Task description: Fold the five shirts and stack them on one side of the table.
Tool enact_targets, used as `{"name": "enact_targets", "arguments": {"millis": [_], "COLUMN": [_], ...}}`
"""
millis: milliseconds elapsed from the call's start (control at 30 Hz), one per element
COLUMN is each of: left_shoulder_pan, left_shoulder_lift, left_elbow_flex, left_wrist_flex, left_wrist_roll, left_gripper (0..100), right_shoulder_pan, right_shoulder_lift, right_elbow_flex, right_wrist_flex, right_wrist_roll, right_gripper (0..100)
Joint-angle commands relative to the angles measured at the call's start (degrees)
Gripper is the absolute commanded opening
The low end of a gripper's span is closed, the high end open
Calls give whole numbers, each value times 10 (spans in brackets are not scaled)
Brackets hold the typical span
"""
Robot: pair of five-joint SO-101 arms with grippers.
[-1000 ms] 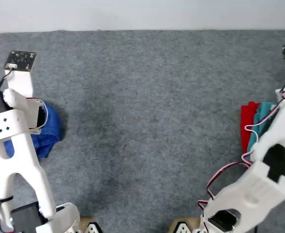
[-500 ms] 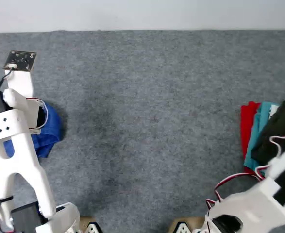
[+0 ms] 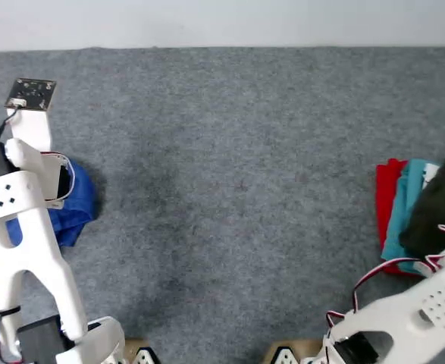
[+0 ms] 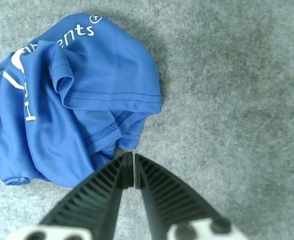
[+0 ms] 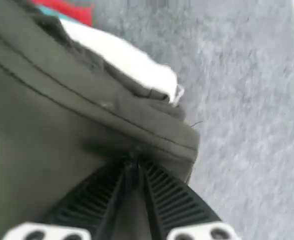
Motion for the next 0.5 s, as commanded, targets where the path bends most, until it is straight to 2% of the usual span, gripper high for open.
{"name": "enact_targets", "arguments": {"millis": [0,100,267,467], "left_shoulder_pan": [1,1,1,1], "left_shoulder_lift": [-18,-18,-18,-18], "left_elbow_flex": [-2,-2,-2,-2], "left_wrist_flex": [-8,-7,-6,-7], "left_wrist_roll": [-4,-4,-4,-4], "left_gripper": [15,15,15,15], "right_shoulder_pan": [-2,-4,-6,-41], "right_shoulder_lift": [-5,-32,-98,-172], "right_elbow_flex": [-31,-35,-35,-35], "right_wrist_flex": [-57,-44,40,107], "right_wrist_roll": [24,24,21,-33], "right_gripper": [9,9,9,9]}}
